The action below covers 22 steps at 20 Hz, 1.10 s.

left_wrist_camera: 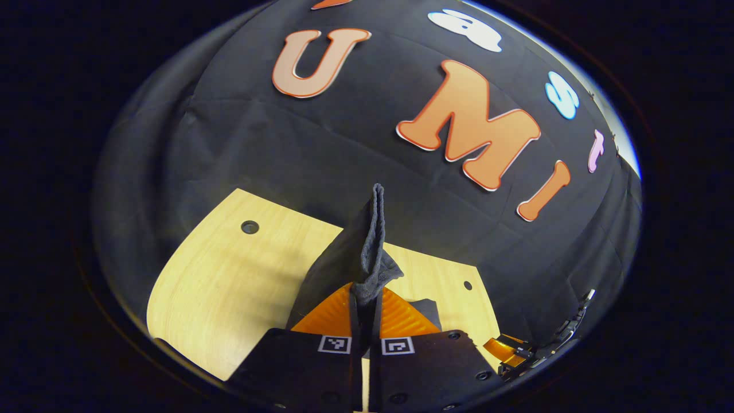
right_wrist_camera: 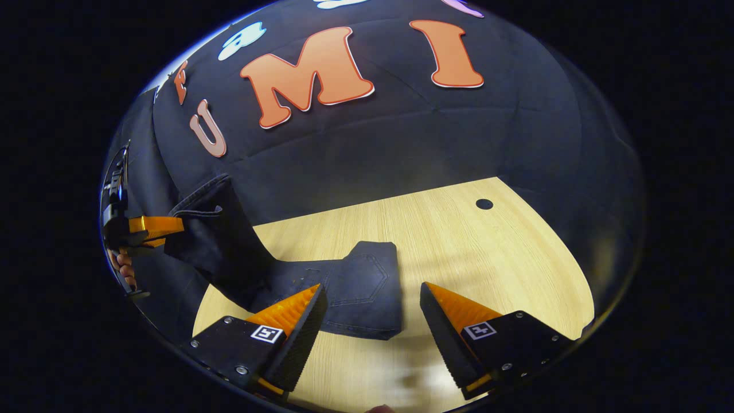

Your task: Grasp the waist and the cuffs of the jeans and fold them to make the two legs overlap; first hold the waist and fold one-third of the jeans toward the cuffs, then hold the cuffs and fold the remaining one-third in the same direction to finish folding.

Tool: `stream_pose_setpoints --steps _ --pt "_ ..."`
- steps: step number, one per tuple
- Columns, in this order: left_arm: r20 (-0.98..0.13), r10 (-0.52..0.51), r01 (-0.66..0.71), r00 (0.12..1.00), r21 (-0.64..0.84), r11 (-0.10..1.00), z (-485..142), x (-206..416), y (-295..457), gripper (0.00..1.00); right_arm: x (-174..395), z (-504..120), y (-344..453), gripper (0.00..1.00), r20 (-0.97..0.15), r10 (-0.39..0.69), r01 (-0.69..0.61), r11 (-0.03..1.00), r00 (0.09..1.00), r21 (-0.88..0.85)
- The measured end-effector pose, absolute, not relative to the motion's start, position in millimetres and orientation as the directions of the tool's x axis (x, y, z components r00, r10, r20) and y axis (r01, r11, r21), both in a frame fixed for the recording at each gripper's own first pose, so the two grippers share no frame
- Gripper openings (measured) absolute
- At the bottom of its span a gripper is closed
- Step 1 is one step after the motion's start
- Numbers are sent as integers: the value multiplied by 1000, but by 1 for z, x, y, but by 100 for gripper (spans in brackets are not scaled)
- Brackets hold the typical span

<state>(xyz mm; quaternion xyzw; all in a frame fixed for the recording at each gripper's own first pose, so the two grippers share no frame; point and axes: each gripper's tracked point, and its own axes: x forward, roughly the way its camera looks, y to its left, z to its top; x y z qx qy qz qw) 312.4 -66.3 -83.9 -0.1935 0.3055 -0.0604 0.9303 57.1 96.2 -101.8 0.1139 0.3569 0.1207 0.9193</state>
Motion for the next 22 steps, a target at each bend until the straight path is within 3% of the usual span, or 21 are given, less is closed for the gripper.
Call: stream_pose_setpoints --steps 7,16,18,19,20,22 --pt "-556 -291 85 779 -366 927 -90 314 -182 5 58 -114 62 99 -631 343 -184 934 696 305" --pt "-696 -336 210 635 -263 942 -189 299 -293 3 56 -123 36 99 -640 355 -185 930 681 319" --pt "-716 -360 272 598 -242 932 -205 287 -309 13 56 -121 32 99 -633 354 -182 929 688 322" --pt "-712 -375 289 594 -246 925 -206 281 -311 24 58 -119 30 99 -631 348 -178 931 694 317" --pt "-697 -397 302 598 -263 916 -202 276 -315 27 60 -117 30 99 -625 343 -178 933 702 312" --pt "-665 -408 302 626 -275 913 -188 271 -309 46 62 -108 30 98 -613 327 -186 941 719 284"
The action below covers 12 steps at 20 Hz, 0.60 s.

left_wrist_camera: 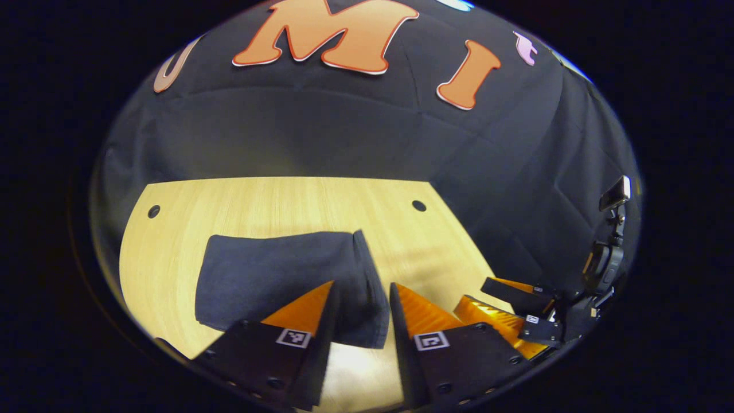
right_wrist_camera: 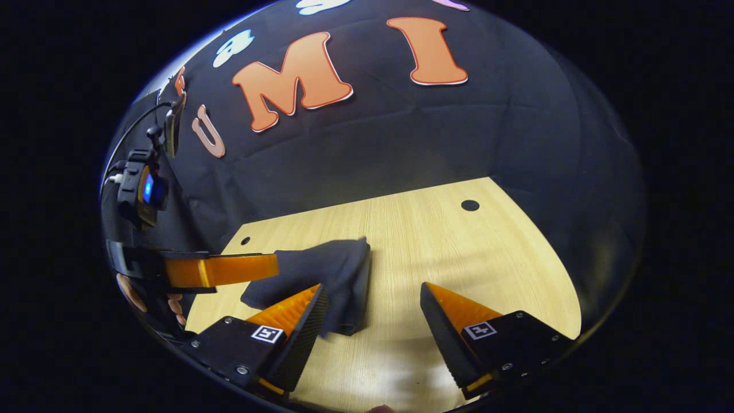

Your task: Grasp the waist and the cuffs of the jeans and fold them to make the two legs overlap; first hold the waist and fold one-third of the jeans toward the cuffs, then hold the cuffs and fold the remaining one-third in the same direction to finish folding.

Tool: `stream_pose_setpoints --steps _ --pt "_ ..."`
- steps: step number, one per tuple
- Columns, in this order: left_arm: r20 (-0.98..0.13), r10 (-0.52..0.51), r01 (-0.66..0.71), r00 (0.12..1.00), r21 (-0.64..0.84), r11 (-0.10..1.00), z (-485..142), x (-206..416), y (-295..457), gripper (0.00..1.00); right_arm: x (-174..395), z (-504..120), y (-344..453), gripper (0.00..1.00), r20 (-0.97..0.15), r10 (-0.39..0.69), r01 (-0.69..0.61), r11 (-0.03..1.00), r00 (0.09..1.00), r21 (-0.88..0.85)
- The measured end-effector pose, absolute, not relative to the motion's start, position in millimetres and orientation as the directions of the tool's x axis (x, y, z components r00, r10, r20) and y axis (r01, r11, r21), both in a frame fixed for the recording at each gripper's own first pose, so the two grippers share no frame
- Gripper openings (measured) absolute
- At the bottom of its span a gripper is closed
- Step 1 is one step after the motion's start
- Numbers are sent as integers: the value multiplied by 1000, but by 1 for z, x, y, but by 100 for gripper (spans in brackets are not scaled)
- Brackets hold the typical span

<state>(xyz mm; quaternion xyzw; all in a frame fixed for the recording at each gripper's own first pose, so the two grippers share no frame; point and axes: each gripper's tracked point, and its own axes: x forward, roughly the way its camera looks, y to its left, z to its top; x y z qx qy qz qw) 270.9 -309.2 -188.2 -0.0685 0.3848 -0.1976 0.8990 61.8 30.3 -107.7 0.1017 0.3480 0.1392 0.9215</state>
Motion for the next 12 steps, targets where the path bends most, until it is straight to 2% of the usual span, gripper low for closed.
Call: stream_pose_setpoints --steps 2,3,4,9,12 --pt "-625 -376 288 684 -241 927 -164 276 -290 70 65 -90 35 99 -581 313 -210 948 751 239" --pt "-593 -361 282 719 -226 932 -149 278 -281 72 65 -81 35 99 -561 303 -220 952 770 212" --pt "-561 -347 272 752 -217 938 -135 278 -269 81 63 -69 38 98 -543 294 -227 955 787 189" --pt "-334 -270 232 903 -150 961 -39 261 -201 86 52 -6 63 98 -433 268 -243 963 861 114" --pt "-181 -231 217 956 -93 972 21 232 -166 86 46 39 86 98 -346 269 -256 963 899 84"
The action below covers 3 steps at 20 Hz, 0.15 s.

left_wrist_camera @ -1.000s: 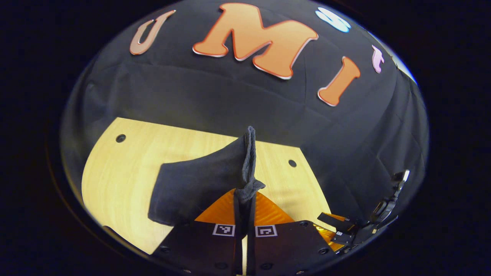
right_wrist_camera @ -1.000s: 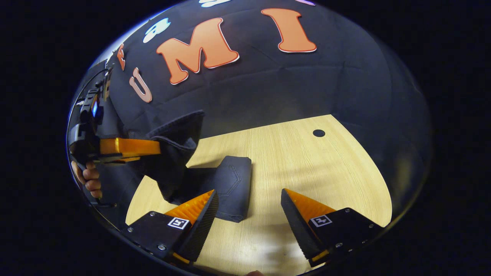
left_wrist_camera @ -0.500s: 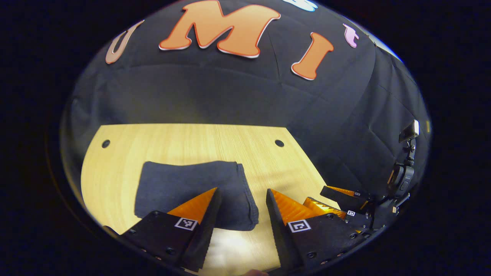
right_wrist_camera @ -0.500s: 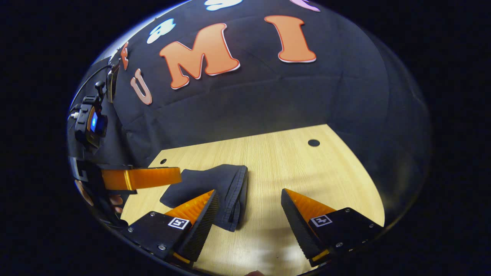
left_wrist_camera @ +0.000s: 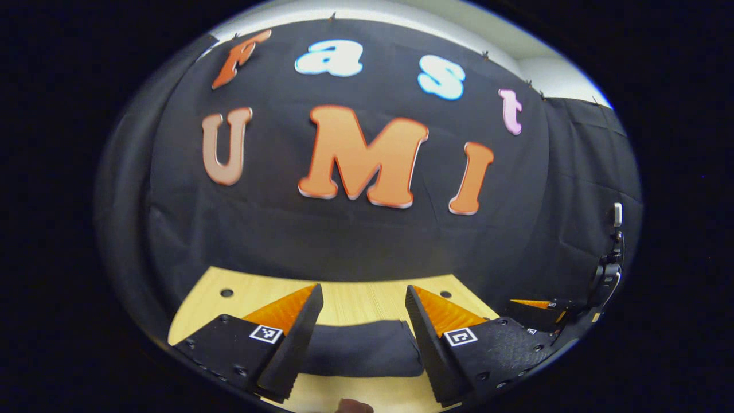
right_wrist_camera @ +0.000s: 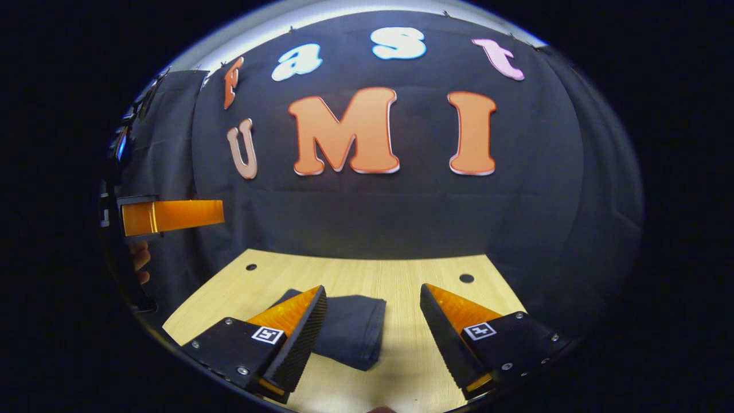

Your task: Grasp the waist and the cuffs of the jeans and fold them to make the two legs overlap; first hold the waist and fold one-third of the jeans toward the cuffs, then hold the cuffs and fold the remaining one-third in the same direction to finish folding.

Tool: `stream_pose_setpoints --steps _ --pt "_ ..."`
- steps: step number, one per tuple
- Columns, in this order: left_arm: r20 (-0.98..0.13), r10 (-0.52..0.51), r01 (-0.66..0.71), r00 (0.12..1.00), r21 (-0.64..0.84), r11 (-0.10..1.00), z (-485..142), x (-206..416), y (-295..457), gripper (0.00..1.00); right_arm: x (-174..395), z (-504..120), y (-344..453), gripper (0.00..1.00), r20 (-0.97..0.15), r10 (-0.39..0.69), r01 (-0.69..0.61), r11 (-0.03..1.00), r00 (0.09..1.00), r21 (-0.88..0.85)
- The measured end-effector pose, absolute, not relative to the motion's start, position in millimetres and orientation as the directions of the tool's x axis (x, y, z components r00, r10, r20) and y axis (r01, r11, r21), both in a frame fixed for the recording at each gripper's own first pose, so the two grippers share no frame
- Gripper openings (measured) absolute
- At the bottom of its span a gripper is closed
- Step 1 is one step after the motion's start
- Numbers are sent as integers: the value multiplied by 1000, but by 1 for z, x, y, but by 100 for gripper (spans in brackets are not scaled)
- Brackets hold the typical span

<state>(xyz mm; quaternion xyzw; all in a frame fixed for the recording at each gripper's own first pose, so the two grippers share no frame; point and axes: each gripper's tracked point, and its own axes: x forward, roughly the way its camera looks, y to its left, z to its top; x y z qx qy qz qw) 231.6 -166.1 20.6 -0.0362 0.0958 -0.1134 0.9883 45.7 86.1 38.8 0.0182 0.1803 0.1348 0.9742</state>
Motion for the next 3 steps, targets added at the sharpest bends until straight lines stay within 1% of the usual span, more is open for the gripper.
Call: stream_pose_setpoints --steps 3 --pt "-65 -220 216 973 -72 974 64 195 -138 86 34 86 107 98 -244 271 -267 963 931 50"
